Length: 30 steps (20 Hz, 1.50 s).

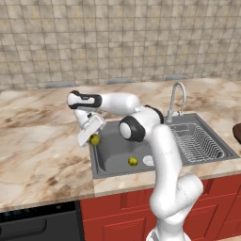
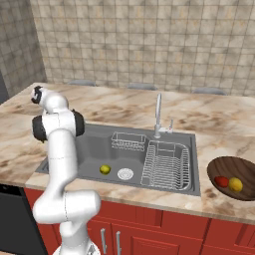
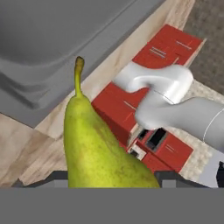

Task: There is a mixed pile of frozen fruits and vegetables on the counter. Locate all the frozen vegetables and place the items in a bowl on the counter. Take all the frozen fruits and defrost them in a running sink.

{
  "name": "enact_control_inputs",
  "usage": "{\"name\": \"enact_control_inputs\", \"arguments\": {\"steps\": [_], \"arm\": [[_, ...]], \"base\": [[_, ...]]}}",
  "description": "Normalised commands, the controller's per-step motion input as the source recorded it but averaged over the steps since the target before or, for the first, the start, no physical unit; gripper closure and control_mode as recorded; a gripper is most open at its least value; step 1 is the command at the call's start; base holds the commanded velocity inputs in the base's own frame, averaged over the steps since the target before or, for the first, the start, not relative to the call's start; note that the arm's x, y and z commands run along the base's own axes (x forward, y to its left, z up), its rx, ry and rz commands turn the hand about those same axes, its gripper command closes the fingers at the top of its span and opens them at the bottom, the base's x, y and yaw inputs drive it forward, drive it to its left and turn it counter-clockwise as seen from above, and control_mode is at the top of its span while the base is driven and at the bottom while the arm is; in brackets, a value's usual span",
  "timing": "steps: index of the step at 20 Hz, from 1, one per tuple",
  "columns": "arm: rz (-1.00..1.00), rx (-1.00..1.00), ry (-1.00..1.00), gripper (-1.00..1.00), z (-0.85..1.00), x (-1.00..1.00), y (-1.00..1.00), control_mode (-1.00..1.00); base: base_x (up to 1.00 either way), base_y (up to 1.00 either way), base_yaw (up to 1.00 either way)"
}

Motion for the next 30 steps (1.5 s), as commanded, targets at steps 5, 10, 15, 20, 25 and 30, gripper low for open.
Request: {"name": "enact_control_inputs", "arguments": {"steps": [5, 10, 15, 20, 25, 30], "arm": [[-0.09, -0.04, -0.43, 1.0, -0.1, 0.0, -0.45, -1.0], [0.0, -0.04, -0.5, 1.0, -0.22, 0.0, -0.59, -1.0], [0.0, -0.01, -0.5, 1.0, -0.17, 0.0, -0.52, -1.0], [-0.02, 0.18, -0.19, 1.0, -0.14, 0.24, -0.88, -1.0], [0.03, 0.31, -0.01, 1.0, -0.36, 0.33, -0.71, -1.0], [0.29, 0.06, 0.02, 1.0, -0.3, 0.55, -0.16, -1.0]], "base": [[0.0, 0.0, 0.0], [0.0, 0.0, 0.0], [0.0, 0.0, 0.0], [0.0, 0.0, 0.0], [0.0, 0.0, 0.0], [0.0, 0.0, 0.0]]}}
